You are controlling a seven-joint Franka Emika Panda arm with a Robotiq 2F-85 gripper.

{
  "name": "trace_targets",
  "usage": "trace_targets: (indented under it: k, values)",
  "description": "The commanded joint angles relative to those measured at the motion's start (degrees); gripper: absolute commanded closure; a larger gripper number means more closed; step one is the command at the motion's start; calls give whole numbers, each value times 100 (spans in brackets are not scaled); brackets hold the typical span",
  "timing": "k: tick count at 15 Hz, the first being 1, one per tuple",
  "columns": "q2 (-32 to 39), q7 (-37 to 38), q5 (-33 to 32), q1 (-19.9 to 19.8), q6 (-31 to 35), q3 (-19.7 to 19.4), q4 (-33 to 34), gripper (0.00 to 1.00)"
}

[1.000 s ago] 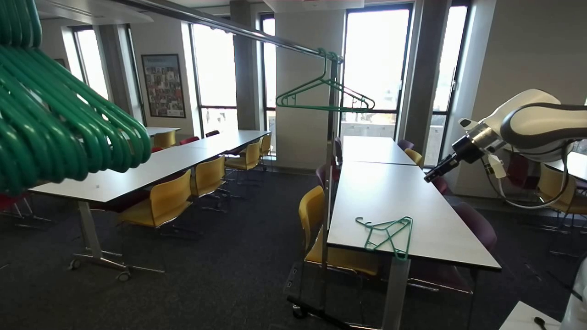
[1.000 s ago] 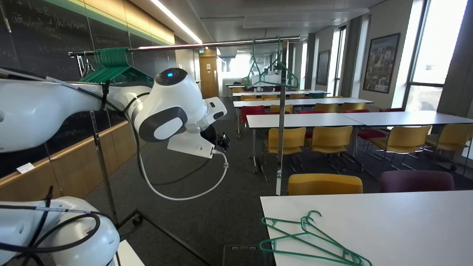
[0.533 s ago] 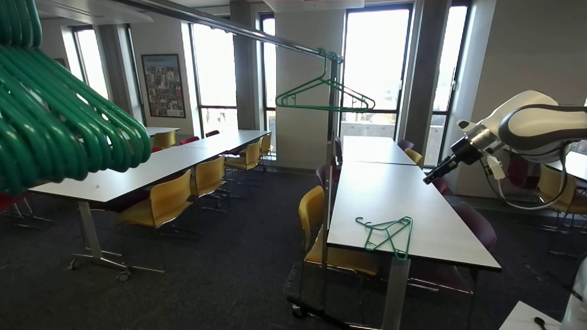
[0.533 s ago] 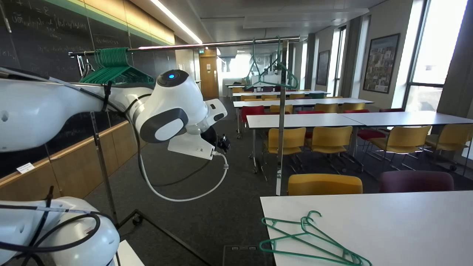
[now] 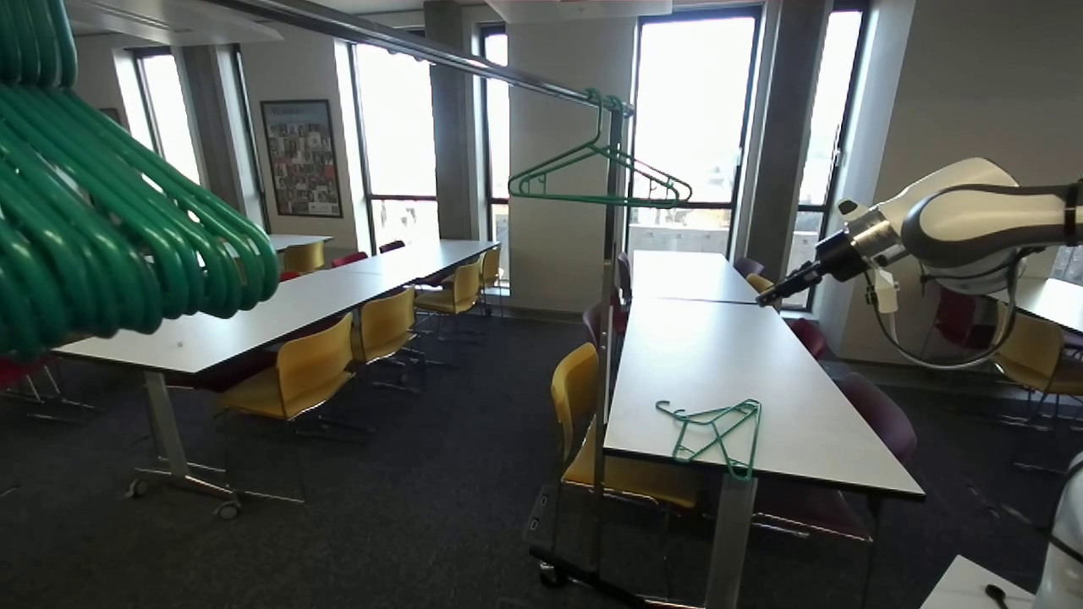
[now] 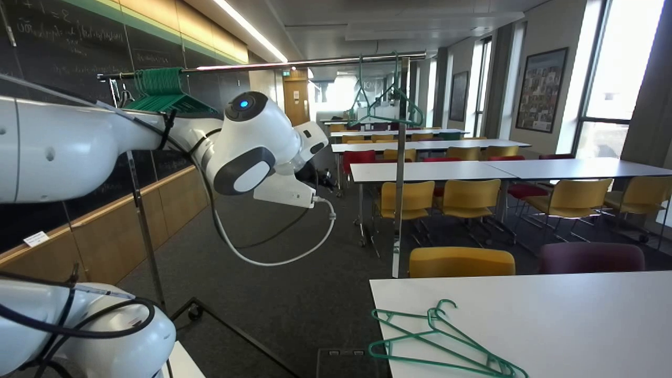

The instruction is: Put one hanger from the rail on the table.

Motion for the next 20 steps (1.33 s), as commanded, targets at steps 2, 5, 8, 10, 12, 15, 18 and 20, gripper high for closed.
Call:
trace_targets:
  k: [2,5,8,10,12,15,18,20]
  values:
    - [715,-279,361,1096,1148,-591,769,0]
    - [896,-334,433,1869,1670,-1036,1029,0]
    - [947,-314,330,2591,2061,-1474,1202,0]
    - [956,-248,186,3007,2269,-1761,1304,0]
    - [950,-177,31,3338,2434,-2017,1409,0]
    - [918,-82,-246,3719,2662,-2341,1564,0]
    - [931,30,-477,4038,2739,-2620,1780,0]
    - [866,147,-496,4253,2521,-2778,1925,0]
